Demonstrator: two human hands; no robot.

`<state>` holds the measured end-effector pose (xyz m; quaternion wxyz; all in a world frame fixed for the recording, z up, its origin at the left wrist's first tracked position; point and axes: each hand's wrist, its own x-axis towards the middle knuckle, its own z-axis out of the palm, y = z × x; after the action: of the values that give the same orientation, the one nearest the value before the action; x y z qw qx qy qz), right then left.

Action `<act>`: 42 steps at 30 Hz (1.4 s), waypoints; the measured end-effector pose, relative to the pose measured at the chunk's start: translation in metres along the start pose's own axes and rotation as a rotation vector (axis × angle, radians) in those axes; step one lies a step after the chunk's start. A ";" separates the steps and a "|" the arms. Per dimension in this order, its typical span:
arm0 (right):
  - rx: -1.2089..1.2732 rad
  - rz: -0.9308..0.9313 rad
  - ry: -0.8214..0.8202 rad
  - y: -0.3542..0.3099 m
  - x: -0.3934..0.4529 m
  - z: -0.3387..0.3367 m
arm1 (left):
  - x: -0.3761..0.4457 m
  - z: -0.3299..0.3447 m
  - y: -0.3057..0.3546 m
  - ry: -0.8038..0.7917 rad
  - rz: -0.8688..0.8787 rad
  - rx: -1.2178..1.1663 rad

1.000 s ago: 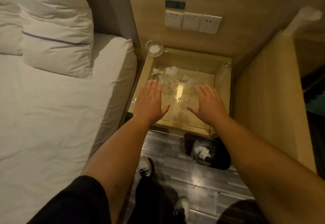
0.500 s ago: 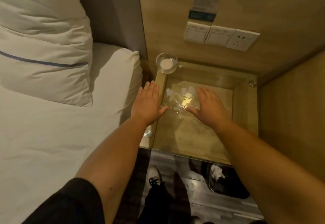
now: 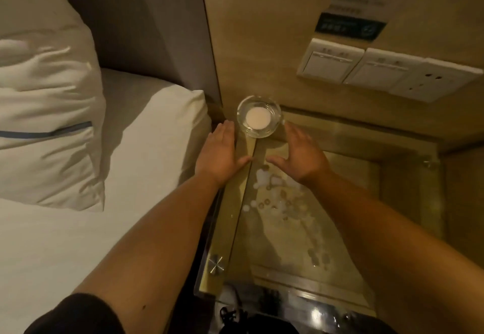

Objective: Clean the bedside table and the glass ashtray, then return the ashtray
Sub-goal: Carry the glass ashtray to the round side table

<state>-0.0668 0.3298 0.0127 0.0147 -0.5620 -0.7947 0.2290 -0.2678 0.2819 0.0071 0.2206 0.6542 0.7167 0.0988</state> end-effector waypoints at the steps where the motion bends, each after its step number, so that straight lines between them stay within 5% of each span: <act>1: 0.028 0.005 0.006 0.002 0.011 0.003 | 0.009 0.004 -0.003 0.011 -0.003 -0.019; 22: 0.101 -0.072 0.096 0.017 0.064 0.013 | 0.062 0.023 -0.011 0.053 0.043 -0.379; 42: 0.164 0.242 0.336 -0.003 -0.166 -0.130 | -0.056 -0.082 0.155 -0.128 0.363 -0.213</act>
<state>0.0279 0.2249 0.1685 0.1648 -0.6803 -0.6866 0.1963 -0.1632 0.2585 0.1562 0.3119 0.7504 0.5573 0.1702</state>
